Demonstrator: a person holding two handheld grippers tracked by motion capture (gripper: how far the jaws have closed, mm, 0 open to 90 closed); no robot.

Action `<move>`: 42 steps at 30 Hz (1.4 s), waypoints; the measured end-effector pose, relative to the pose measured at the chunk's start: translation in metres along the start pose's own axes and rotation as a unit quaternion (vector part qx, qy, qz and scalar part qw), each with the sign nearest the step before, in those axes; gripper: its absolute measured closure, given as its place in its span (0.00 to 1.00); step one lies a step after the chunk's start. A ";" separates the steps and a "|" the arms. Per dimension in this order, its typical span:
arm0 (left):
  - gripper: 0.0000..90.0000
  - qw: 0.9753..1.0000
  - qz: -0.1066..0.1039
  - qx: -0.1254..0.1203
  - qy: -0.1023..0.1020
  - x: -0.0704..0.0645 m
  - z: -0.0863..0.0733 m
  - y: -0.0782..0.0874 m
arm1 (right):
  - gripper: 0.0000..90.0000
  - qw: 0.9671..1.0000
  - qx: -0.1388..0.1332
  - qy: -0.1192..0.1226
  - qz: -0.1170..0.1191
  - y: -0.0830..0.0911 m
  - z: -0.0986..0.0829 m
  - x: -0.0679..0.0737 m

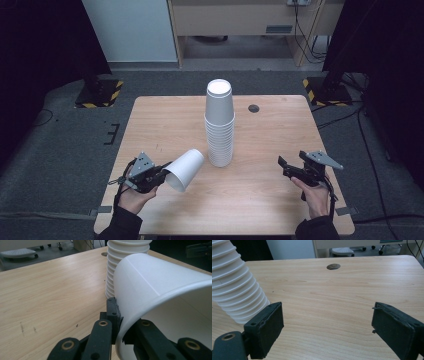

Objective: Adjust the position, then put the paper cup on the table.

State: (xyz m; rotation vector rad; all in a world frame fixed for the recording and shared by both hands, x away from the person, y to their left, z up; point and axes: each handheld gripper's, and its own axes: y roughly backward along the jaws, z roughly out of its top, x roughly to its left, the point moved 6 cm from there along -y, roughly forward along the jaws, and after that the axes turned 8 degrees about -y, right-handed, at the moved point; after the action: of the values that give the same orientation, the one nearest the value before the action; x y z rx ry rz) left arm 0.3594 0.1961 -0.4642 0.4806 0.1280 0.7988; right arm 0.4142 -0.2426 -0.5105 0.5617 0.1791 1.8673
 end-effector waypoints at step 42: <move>0.96 0.963 0.116 0.209 0.128 0.071 -0.021 0.030 | 0.11 0.998 0.055 0.039 -0.013 -0.008 -0.016 -0.009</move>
State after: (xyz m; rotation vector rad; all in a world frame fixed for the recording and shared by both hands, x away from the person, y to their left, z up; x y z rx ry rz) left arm 0.3829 0.2719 -0.4640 0.8007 0.4941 1.0692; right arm 0.4159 -0.2454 -0.5296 0.5580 0.3406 1.8630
